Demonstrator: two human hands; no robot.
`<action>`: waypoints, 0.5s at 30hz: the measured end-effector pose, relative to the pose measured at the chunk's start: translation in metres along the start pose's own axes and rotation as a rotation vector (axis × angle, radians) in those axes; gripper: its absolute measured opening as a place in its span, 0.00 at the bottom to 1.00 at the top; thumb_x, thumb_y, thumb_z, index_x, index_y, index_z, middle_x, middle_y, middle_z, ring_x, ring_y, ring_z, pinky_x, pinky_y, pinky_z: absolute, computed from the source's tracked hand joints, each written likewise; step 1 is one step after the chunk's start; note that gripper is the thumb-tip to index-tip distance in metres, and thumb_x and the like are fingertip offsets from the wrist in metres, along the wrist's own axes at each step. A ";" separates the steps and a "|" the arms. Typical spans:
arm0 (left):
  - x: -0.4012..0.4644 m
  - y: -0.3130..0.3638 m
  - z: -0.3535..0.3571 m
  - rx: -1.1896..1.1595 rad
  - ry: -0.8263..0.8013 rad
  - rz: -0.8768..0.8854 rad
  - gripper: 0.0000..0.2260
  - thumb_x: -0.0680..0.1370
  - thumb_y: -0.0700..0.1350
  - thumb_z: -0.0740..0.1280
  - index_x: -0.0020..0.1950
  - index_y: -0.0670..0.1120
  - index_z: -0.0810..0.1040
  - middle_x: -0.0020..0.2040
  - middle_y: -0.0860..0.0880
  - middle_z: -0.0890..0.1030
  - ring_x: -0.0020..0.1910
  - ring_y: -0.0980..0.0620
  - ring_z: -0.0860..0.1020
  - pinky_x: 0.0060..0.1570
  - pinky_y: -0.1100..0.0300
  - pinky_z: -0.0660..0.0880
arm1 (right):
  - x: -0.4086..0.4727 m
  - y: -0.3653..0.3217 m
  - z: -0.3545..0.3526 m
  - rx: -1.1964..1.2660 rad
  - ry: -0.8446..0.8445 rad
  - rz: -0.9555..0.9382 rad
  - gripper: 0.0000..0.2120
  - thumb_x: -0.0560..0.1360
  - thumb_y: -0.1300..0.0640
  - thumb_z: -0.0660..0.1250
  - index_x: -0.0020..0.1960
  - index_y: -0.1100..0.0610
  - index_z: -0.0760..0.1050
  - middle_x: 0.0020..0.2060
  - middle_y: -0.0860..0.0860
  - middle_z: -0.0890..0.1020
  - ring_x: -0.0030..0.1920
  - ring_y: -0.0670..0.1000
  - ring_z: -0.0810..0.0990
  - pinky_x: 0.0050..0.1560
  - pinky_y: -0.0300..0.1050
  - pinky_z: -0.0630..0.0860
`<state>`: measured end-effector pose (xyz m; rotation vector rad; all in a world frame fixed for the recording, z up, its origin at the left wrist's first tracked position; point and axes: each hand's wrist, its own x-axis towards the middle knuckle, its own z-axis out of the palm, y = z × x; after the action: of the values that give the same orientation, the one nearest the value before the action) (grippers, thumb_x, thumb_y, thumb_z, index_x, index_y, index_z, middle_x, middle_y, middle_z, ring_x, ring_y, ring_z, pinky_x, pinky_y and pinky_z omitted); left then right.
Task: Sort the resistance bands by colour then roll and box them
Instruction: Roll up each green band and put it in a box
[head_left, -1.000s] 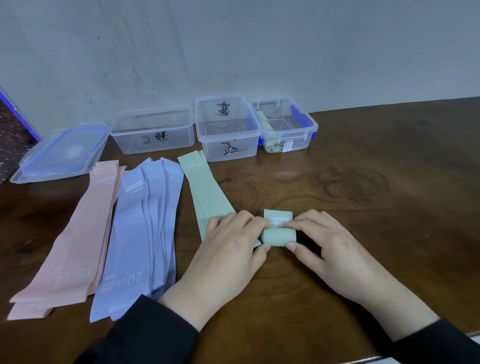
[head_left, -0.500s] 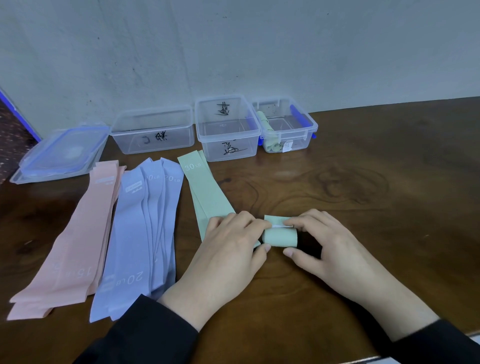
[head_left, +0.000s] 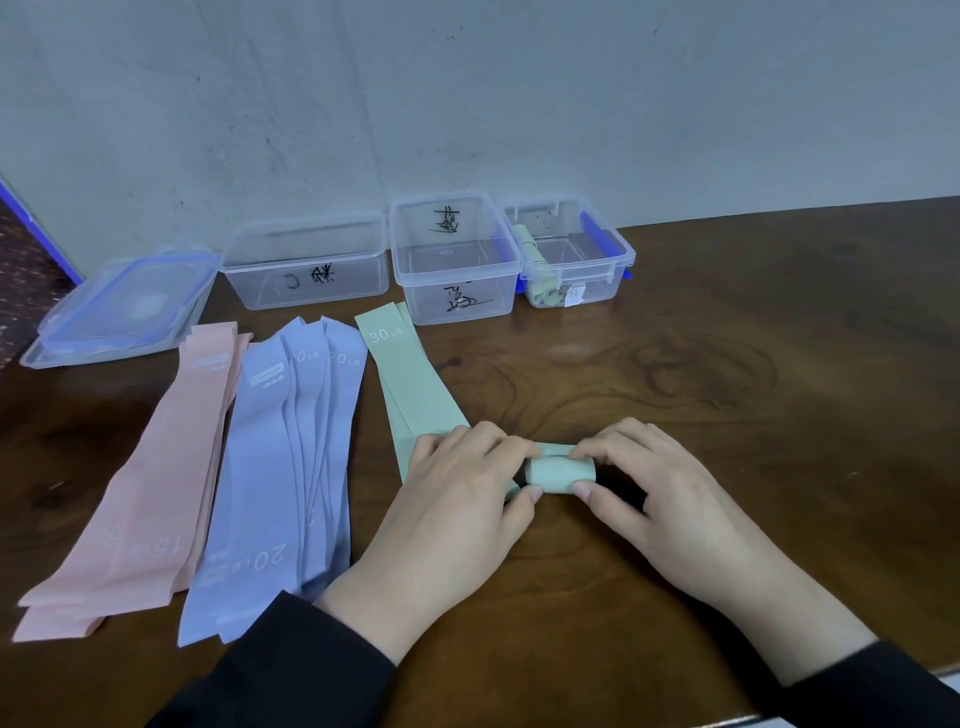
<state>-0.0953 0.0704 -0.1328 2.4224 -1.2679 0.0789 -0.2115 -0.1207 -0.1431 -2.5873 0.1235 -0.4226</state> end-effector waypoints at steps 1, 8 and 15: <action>0.000 0.001 -0.001 0.018 0.010 0.001 0.16 0.82 0.59 0.59 0.68 0.58 0.73 0.60 0.59 0.74 0.59 0.58 0.71 0.64 0.58 0.66 | 0.000 0.001 0.000 -0.002 0.006 0.005 0.14 0.79 0.42 0.64 0.62 0.42 0.77 0.54 0.35 0.74 0.58 0.42 0.74 0.55 0.40 0.75; 0.001 0.010 -0.006 0.147 0.092 0.073 0.14 0.81 0.57 0.61 0.63 0.57 0.79 0.53 0.57 0.76 0.54 0.56 0.73 0.58 0.53 0.70 | 0.002 0.003 0.004 0.004 0.053 0.007 0.14 0.79 0.43 0.64 0.62 0.44 0.80 0.51 0.36 0.74 0.56 0.43 0.75 0.54 0.40 0.76; 0.019 0.013 -0.011 0.219 -0.012 0.081 0.17 0.81 0.60 0.60 0.66 0.57 0.76 0.56 0.56 0.72 0.56 0.55 0.70 0.60 0.52 0.66 | 0.013 0.000 0.005 -0.092 0.121 -0.043 0.10 0.80 0.48 0.64 0.56 0.47 0.81 0.51 0.39 0.72 0.51 0.45 0.74 0.42 0.45 0.79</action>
<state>-0.0931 0.0533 -0.1142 2.5556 -1.4290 0.2388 -0.1979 -0.1201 -0.1434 -2.6583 0.1324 -0.6029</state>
